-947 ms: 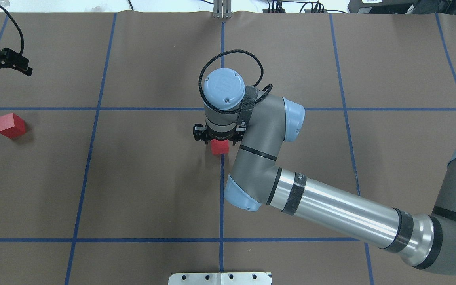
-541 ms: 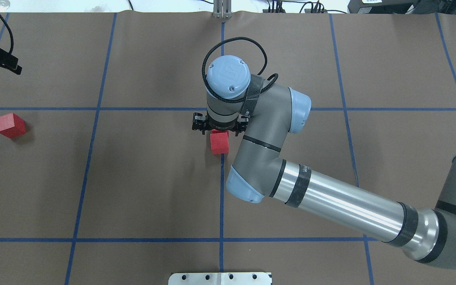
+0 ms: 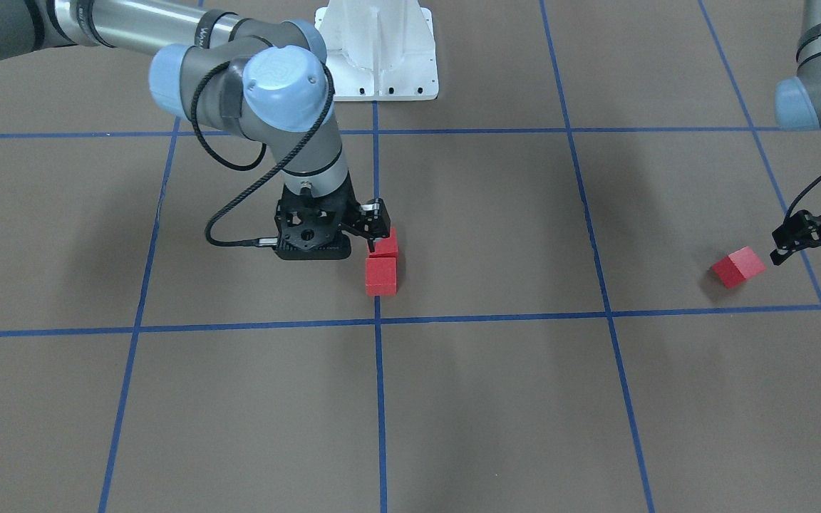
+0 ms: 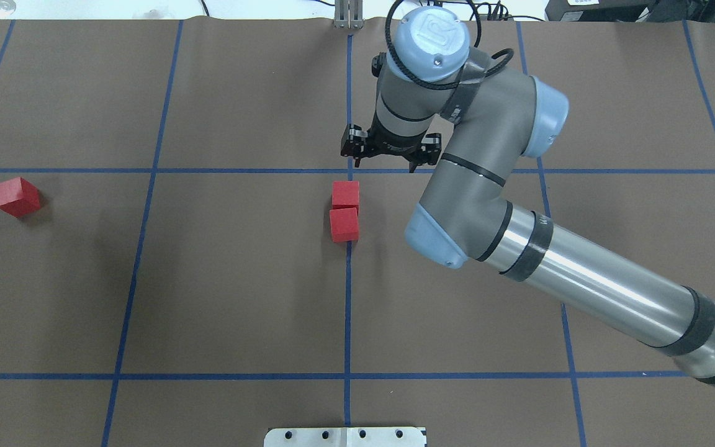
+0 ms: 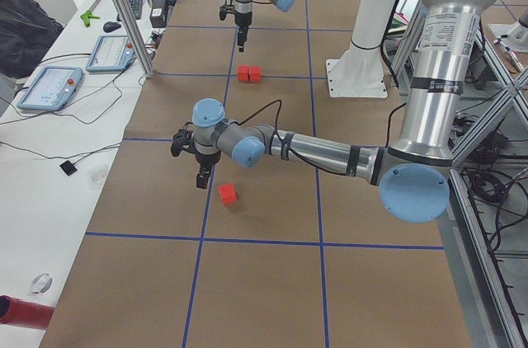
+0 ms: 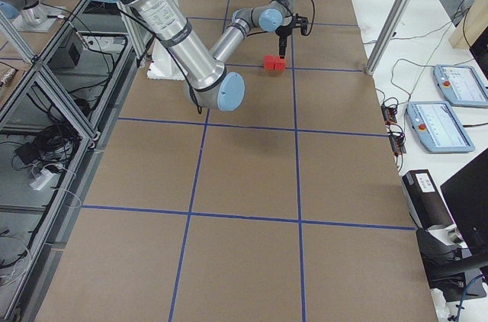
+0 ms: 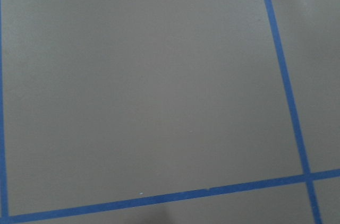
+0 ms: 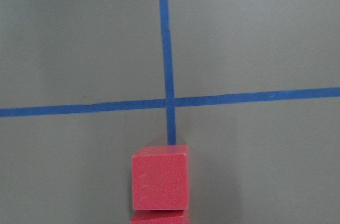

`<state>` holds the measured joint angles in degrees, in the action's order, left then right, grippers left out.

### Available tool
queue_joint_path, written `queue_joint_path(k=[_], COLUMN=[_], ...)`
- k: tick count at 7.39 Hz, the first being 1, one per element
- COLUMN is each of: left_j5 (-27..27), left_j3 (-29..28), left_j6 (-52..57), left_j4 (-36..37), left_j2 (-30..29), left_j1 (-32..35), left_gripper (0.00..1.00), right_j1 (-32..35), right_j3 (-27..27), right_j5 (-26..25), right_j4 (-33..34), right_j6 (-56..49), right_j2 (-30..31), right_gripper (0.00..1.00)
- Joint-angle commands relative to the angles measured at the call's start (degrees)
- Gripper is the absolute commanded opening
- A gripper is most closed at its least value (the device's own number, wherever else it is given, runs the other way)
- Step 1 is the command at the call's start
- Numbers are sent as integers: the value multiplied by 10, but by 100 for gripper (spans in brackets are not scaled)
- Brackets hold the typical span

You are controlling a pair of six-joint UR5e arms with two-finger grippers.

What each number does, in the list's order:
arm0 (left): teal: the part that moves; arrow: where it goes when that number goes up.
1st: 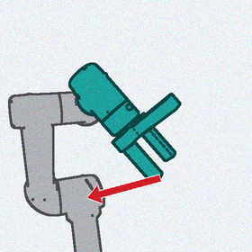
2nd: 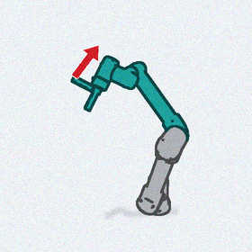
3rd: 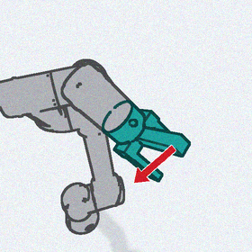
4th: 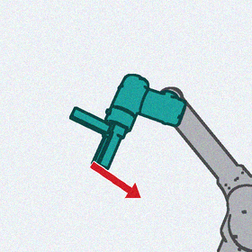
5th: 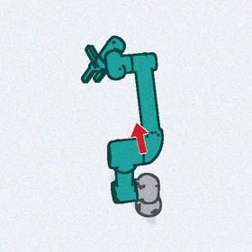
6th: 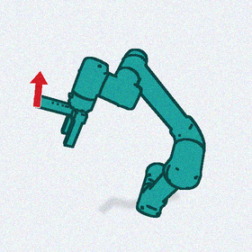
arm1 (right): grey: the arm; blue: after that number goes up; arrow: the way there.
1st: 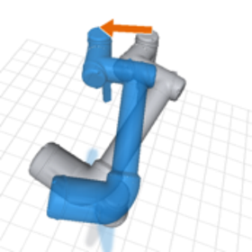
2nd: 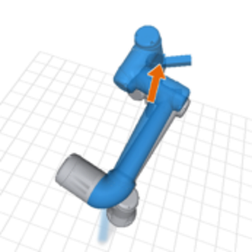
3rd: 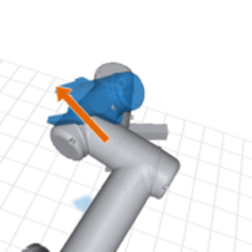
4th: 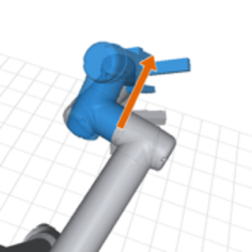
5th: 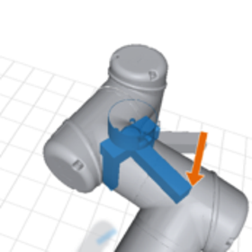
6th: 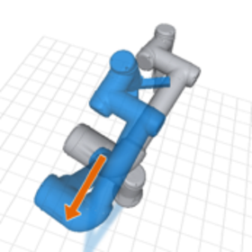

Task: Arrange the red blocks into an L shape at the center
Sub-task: 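Open the right gripper and raise it away from the cubes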

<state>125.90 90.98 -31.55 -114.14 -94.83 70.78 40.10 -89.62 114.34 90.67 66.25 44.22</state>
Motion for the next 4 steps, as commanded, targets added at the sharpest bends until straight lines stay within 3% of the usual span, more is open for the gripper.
queue_joint_path(k=[1, 2, 4], left_j5=[-35, -43, -112], left_j3=[-13, -27, -30], left_j6=[-137, -210, -316], left_j4=[-77, -116, -138], left_j2=[40, 40, 38], left_j1=[-5, -26, -104], left_gripper=[100, 100, 100], right_j1=[41, 53, 71], right_j3=[-34, -46, -61], right_j5=[4, 4, 4], right_j4=[3, 3, 3], right_j6=[-58, -63, -115], right_j2=[39, 51, 72], right_gripper=[99, 99, 99])
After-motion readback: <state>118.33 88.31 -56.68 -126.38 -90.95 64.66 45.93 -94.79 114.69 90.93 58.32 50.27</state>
